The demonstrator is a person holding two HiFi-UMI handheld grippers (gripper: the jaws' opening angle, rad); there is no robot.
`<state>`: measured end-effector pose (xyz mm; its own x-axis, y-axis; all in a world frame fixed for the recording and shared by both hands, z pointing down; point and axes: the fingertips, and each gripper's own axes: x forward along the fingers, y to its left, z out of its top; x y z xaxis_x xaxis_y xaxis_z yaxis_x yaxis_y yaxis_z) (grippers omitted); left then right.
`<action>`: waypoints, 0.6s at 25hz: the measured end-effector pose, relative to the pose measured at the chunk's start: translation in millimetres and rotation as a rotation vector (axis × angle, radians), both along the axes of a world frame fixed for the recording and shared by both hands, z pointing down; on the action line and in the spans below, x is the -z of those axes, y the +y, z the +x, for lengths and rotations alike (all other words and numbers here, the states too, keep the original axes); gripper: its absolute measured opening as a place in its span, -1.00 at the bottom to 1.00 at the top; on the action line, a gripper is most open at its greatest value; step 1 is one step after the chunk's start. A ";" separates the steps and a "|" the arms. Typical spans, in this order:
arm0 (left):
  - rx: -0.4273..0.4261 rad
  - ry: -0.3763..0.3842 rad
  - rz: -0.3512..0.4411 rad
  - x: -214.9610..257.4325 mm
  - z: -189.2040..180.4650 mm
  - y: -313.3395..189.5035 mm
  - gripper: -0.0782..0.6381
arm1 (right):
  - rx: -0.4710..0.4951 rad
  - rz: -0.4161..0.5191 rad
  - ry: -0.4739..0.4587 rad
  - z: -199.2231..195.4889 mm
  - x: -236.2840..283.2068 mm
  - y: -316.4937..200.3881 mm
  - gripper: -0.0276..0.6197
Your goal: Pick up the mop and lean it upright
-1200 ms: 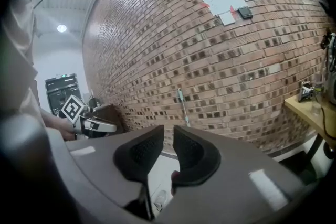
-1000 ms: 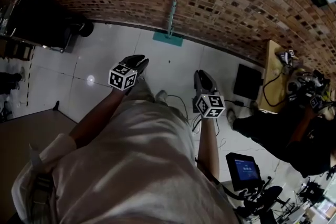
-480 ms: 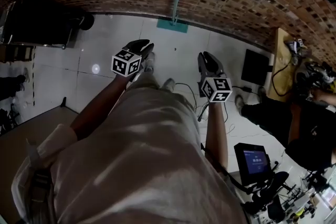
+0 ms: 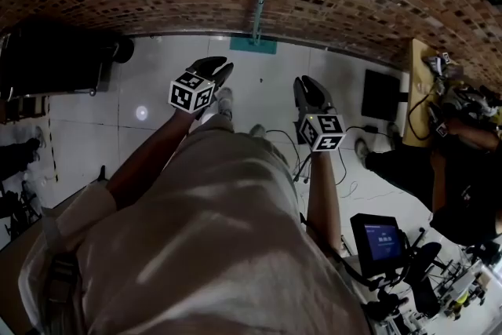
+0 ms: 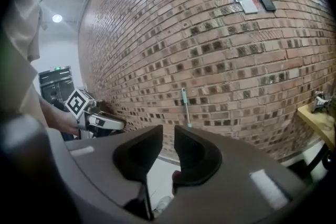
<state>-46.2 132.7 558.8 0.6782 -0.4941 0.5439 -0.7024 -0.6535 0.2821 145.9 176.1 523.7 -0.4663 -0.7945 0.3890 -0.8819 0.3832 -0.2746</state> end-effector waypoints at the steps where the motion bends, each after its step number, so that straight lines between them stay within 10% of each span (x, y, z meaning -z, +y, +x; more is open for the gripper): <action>1: -0.009 0.001 0.001 -0.2 -1.8 -6.9 -0.46 | -0.009 -0.004 0.002 -2.2 -1.1 -4.1 -0.73; 15: -0.137 0.011 -0.019 -14.9 -24.8 -82.7 -0.46 | -0.116 -0.024 0.018 -32.7 -10.5 -56.6 -0.73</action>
<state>-71.0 50.0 573.7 0.7448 -0.3859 0.5444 -0.6034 -0.7378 0.3025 113.2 119.5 534.2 -0.3644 -0.8332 0.4159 -0.9249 0.2717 -0.2661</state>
